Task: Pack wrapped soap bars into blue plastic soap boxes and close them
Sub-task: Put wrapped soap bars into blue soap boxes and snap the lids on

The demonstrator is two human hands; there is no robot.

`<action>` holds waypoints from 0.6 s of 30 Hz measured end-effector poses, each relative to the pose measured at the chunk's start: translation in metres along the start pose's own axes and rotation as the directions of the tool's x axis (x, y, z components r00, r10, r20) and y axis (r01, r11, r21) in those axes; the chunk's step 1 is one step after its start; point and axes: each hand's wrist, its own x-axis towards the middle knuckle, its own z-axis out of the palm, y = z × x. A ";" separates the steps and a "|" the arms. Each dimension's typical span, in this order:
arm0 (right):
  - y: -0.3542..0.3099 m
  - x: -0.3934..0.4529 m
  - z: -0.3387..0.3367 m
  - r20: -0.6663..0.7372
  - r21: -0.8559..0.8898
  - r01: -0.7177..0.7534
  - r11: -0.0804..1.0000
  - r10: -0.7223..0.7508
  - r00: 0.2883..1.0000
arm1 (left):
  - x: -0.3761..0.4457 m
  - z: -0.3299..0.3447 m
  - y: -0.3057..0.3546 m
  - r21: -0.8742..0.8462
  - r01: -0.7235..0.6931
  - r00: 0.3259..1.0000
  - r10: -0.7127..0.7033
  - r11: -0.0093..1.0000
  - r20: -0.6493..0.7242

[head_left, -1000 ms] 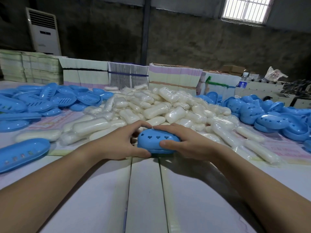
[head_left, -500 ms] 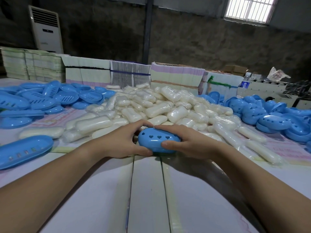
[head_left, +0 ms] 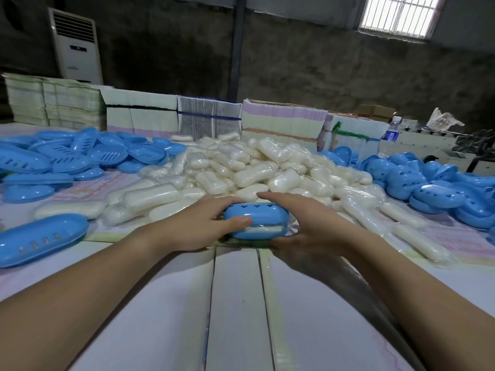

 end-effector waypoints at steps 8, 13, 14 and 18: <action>0.006 0.002 0.007 0.041 0.101 -0.056 0.993 0.052 0.998 | -0.002 0.003 -0.001 0.009 -0.029 0.999 0.029 1.000 -0.027; 0.010 0.004 0.010 0.032 0.154 -0.050 0.987 0.046 0.998 | -0.002 0.004 -0.003 -0.002 -0.016 0.998 0.015 1.000 -0.065; 0.010 0.004 0.010 0.033 0.162 -0.053 0.985 0.048 0.998 | -0.001 0.003 -0.003 0.000 -0.010 0.998 0.010 1.000 -0.059; 0.010 0.005 0.010 0.043 0.167 -0.048 0.985 0.041 0.998 | -0.001 0.001 -0.002 0.027 0.003 0.999 -0.002 1.000 -0.042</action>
